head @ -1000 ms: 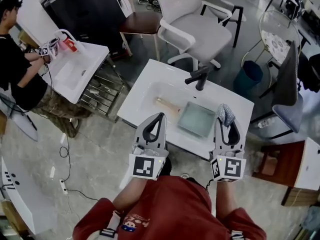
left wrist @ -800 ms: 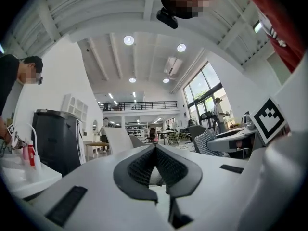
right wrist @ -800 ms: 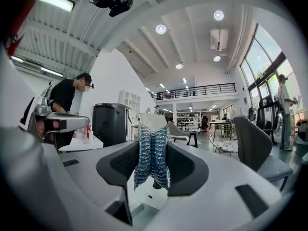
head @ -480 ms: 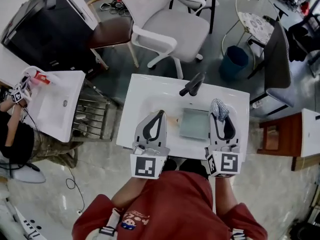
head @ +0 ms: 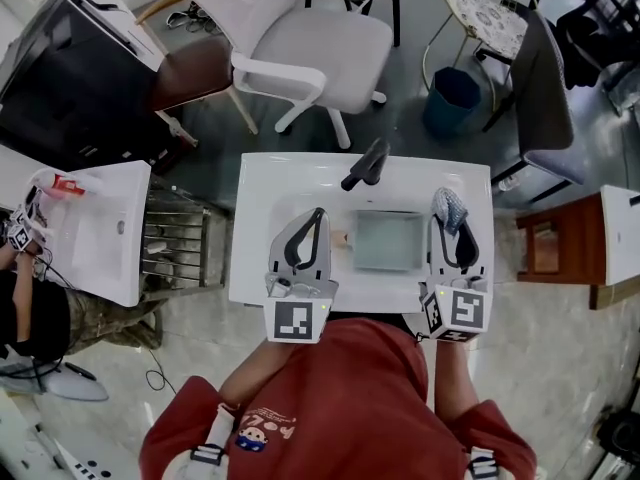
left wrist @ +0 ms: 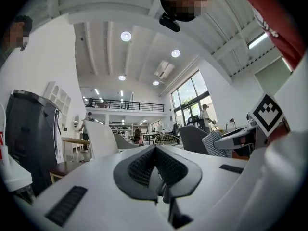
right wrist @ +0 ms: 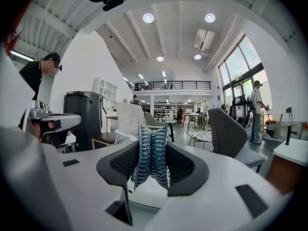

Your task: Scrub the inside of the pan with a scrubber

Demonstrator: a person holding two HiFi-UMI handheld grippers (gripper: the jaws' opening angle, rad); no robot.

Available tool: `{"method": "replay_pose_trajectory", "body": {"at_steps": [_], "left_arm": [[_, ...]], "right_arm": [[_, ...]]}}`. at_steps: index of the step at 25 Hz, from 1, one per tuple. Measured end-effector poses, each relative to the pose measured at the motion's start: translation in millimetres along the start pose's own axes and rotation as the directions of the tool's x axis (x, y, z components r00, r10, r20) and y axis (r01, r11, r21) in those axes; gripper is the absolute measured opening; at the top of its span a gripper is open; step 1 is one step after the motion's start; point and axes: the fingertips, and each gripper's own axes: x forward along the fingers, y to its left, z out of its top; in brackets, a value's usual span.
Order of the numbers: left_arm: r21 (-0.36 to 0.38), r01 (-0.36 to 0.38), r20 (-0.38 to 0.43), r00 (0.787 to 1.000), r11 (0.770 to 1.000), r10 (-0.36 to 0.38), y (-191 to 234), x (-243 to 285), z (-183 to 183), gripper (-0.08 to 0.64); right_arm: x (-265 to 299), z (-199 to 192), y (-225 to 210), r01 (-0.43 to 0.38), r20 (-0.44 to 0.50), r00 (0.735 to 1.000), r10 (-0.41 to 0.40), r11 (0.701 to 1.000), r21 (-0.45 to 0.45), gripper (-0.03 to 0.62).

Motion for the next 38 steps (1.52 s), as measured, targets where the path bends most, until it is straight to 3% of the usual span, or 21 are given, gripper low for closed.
{"method": "replay_pose_trajectory", "body": {"at_steps": [9,11,13,15,18,21,25,28,30,33,38], "left_arm": [[0.022,-0.007,-0.009,1.0,1.0,0.008,-4.3,21.5,-9.7,0.012],[0.01,-0.011,-0.021,1.0,1.0,0.011,-4.3,24.2,-15.9,0.012],[-0.006,-0.021,-0.024,0.999,1.0,0.021,-3.4,24.1,-20.0,0.012],[0.0,-0.023,-0.038,0.999,1.0,0.023,-3.3,22.3,-25.0,0.012],[0.023,-0.012,-0.068,0.998,1.0,0.014,-4.9,20.1,-33.5,0.012],[-0.008,-0.022,-0.098,0.995,1.0,0.021,-4.0,17.5,-43.6,0.012],[-0.026,-0.03,-0.125,0.992,0.999,0.026,-3.7,17.8,-55.5,0.012],[-0.039,-0.035,-0.12,0.992,0.999,0.03,-5.4,17.6,-60.6,0.012],[-0.05,-0.037,-0.123,0.992,0.998,0.031,-5.9,14.6,-64.2,0.012],[-0.057,-0.044,-0.13,0.991,0.997,0.037,-3.0,9.8,-68.6,0.012],[-0.065,-0.066,-0.141,0.988,0.996,0.056,0.0,6.1,-77.2,0.012]], "right_arm": [[25.2,-13.8,5.2,-0.066,-0.038,0.997,0.066,0.998,0.01,0.183],[31.9,-24.2,14.7,-0.112,-0.074,0.991,0.112,0.994,-0.006,0.183],[36.7,-41.9,32.2,-0.205,-0.152,0.969,0.195,0.978,-0.048,0.184],[37.7,-67.0,54.2,-0.331,-0.262,0.919,0.296,0.938,-0.103,0.183],[31.0,-117.1,80.7,-0.519,-0.451,0.802,0.392,0.83,-0.202,0.183],[23.5,-168.3,97.9,-0.662,-0.611,0.678,0.41,0.701,-0.265,0.183],[19.2,-229.1,110.9,-0.803,-0.767,0.511,0.389,0.535,-0.264,0.181],[17.2,-265.5,119.7,-0.875,-0.838,0.407,0.365,0.42,-0.242,0.179],[15.4,-282.6,126.0,-0.904,-0.866,0.353,0.353,0.367,-0.219,0.179],[16.2,-301.0,132.7,-0.932,-0.895,0.305,0.326,0.298,-0.209,0.179],[13.7,-326.3,136.3,-0.964,-0.928,0.208,0.309,0.223,-0.142,0.178]]}}
